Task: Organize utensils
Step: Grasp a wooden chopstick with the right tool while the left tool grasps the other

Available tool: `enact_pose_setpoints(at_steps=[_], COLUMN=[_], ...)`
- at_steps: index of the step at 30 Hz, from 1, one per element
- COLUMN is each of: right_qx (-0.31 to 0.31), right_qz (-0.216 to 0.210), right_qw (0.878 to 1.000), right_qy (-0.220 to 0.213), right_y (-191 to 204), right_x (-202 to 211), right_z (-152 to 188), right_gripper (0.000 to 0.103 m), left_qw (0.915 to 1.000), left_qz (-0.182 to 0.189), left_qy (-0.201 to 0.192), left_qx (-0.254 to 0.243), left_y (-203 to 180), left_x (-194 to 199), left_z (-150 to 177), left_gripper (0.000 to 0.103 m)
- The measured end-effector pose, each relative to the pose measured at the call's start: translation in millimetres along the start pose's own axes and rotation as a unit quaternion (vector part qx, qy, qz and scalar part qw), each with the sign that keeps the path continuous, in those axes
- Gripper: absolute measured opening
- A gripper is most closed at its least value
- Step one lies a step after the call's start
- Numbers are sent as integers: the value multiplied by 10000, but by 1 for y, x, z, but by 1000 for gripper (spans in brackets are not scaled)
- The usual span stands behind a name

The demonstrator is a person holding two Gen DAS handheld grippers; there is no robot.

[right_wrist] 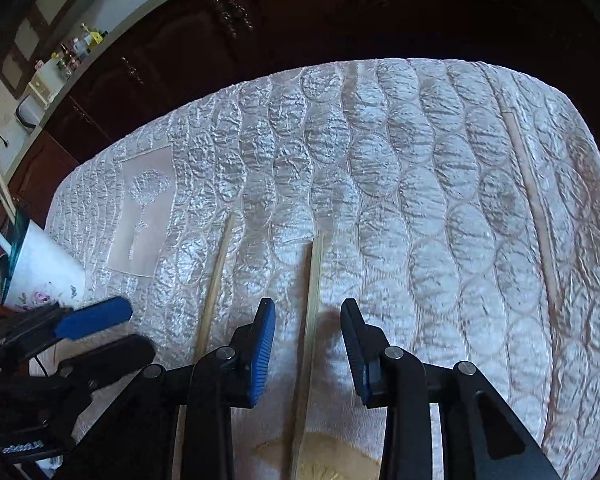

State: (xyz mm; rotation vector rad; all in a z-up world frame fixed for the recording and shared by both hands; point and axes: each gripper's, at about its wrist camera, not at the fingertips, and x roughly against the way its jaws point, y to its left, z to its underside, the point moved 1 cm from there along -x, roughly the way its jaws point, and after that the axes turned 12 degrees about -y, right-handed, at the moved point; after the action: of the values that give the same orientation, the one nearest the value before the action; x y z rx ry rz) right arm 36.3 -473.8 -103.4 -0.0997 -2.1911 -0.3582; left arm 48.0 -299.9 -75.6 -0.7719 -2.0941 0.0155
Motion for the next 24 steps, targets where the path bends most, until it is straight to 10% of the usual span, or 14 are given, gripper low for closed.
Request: enact_pose_setpoints(at_steps=[10,15,17,24], right_qx=[149,283,309,238], right_qz=[-16,-62,-108,-464], right_qw=[9997,9995,9994,9976], right_qy=[199,154,96,-460], right_y=[6,9,10,26], right_x=[-32,-34,-31,19], right_z=[-17,-16,-14,-17], right_gripper=[19,7,6,5], left_qw=[9984,9974,9976,10000], left_qz=[-492,-631,-584,37], left_qy=[279,203,179,-76], left_qx=[45,-268,-341,-23], left_y=[6,-5,-7,-1], left_x=[-64,-79,-81,-31], left_z=[-24,-24,-24,-18], left_gripper=[46,26,10,4])
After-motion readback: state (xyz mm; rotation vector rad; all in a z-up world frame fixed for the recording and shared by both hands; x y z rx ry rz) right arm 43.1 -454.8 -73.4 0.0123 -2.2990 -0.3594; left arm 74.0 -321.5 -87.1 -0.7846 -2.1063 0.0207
